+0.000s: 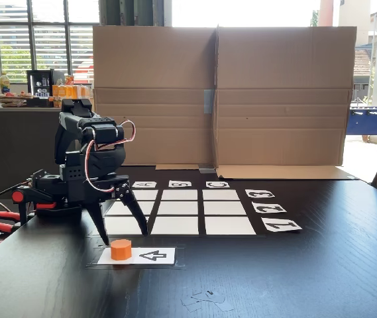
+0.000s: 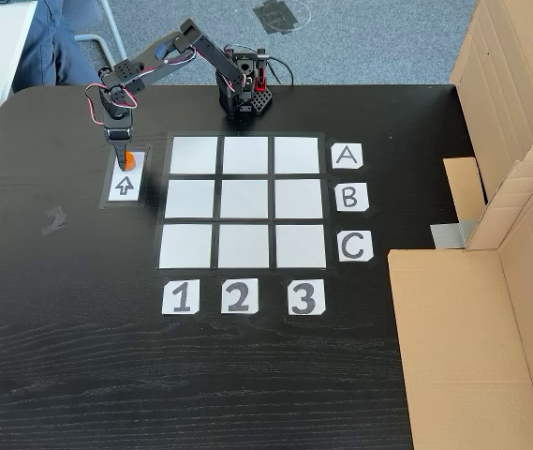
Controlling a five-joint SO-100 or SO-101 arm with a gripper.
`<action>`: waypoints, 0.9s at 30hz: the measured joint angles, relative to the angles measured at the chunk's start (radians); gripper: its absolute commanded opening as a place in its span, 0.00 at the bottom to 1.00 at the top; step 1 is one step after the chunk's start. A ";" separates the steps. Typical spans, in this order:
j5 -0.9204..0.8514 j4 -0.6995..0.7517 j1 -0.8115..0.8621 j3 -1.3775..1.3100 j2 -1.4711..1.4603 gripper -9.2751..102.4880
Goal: Pick up the round, orange token and place it in the grid on square A1.
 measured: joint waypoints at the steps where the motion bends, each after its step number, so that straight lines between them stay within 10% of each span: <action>1: 0.000 0.000 0.000 0.005 0.000 0.35; 27: 0.000 -0.038 -0.002 0.029 -0.040 0.34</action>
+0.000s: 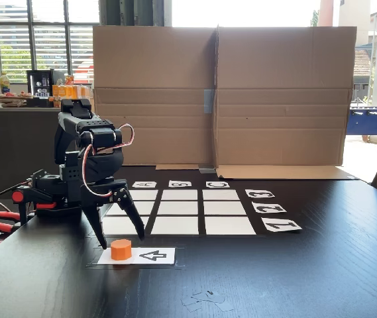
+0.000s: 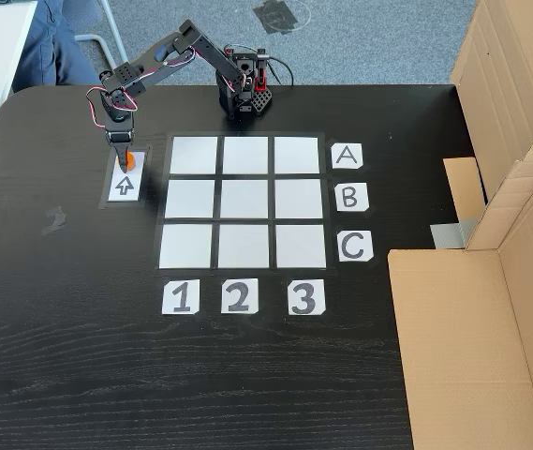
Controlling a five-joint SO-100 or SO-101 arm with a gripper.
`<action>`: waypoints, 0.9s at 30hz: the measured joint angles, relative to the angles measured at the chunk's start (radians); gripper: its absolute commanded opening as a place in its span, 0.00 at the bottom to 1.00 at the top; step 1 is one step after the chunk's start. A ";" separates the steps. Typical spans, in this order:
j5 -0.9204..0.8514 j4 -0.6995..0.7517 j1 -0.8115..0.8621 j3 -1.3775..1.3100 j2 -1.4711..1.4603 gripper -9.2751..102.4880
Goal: Pick up the round, orange token and place it in the grid on square A1.
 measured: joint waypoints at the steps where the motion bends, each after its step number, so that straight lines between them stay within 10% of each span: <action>1: 0.000 0.000 0.000 0.000 -0.003 0.34; 27: 0.000 -0.005 0.000 -0.018 -0.034 0.20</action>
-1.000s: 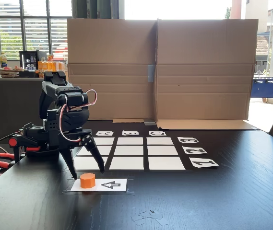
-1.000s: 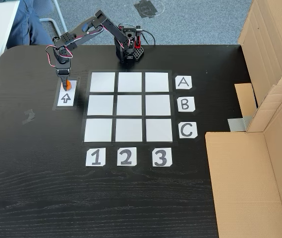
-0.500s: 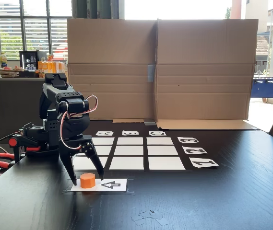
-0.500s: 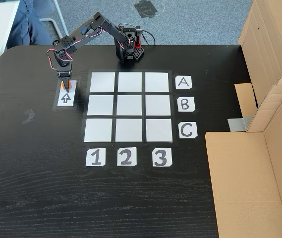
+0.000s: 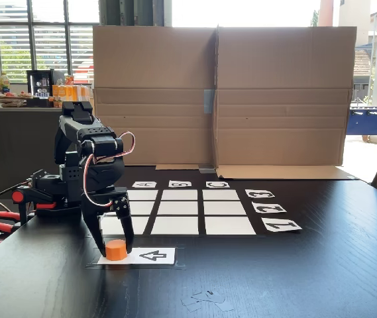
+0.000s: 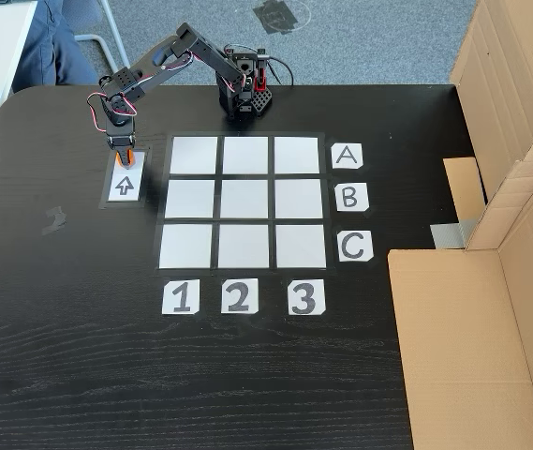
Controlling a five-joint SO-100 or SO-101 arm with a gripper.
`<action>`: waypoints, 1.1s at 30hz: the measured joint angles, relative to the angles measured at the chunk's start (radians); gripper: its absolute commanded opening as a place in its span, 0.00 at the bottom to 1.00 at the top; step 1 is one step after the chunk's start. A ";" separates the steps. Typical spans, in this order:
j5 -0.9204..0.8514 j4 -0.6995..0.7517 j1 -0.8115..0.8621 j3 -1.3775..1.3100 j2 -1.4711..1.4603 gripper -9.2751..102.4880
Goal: Pick up the round, orange token and place it in the grid on square A1.
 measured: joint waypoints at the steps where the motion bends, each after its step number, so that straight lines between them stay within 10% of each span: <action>1: 0.000 0.000 0.000 -0.003 0.000 0.20; 33: -0.046 0.175 0.038 0.242 0.769 0.20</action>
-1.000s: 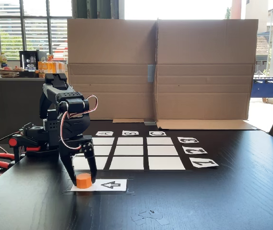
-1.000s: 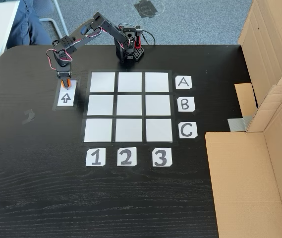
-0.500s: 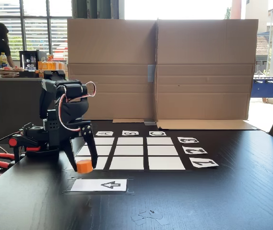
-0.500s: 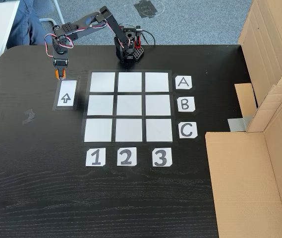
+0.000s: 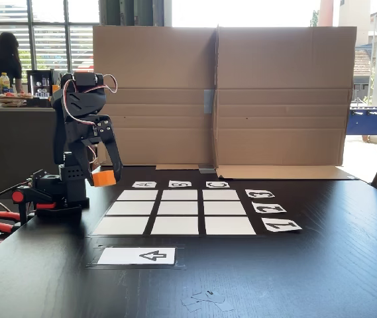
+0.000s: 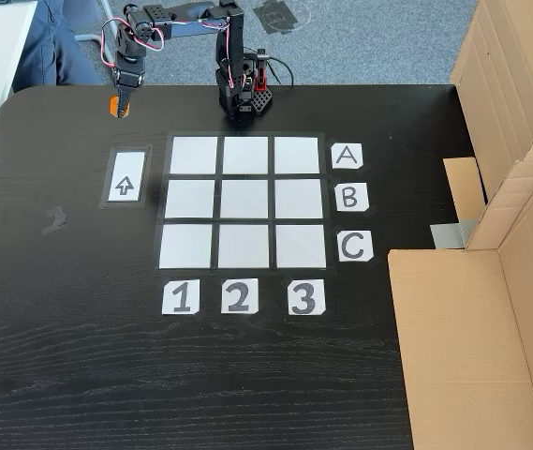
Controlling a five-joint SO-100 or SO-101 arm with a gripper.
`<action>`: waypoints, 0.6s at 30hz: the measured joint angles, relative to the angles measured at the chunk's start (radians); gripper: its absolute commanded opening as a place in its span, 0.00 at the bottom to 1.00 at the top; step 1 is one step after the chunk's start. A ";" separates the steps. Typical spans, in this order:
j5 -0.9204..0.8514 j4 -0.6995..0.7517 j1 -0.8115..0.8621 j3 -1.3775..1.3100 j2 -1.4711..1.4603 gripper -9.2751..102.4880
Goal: Pick up the round, orange token and place it in the grid on square A1.
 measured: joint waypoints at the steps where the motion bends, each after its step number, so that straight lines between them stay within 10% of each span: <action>1: -0.003 0.000 0.000 0.031 0.043 0.20; 18: -0.063 0.000 -0.040 0.569 0.471 0.20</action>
